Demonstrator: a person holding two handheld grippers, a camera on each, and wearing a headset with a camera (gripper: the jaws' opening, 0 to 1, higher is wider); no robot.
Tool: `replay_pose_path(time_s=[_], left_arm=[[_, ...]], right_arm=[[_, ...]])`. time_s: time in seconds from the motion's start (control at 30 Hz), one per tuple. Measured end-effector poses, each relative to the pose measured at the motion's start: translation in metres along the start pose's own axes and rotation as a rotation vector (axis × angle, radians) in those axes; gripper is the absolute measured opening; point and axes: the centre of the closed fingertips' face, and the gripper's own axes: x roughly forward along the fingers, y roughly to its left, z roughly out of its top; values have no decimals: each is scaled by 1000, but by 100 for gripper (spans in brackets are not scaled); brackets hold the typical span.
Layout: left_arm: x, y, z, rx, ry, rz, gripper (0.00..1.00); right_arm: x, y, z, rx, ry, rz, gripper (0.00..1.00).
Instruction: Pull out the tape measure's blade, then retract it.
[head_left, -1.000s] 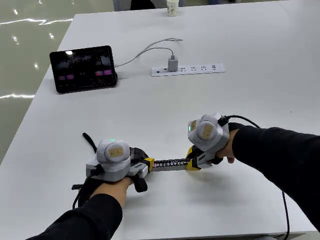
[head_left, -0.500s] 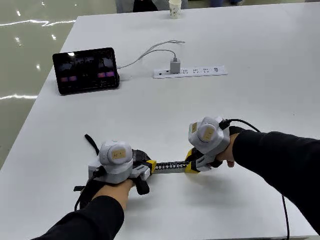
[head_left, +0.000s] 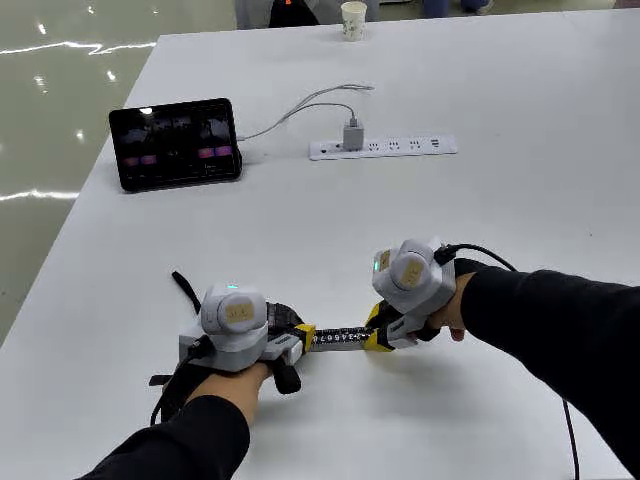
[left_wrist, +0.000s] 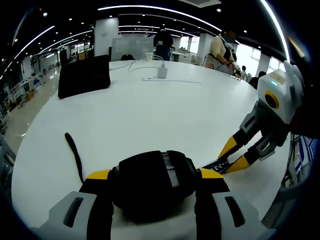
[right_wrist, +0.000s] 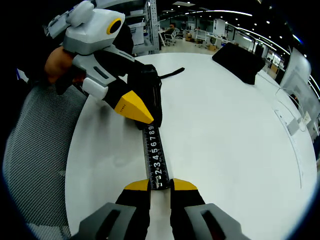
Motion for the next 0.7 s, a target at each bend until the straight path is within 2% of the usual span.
replay_pose_path(time_s=[0.7], left_arm=[[-1, -1, 0, -1, 0, -3, 61]], right_arm=[[9, 6, 15, -12, -35, 5, 11]])
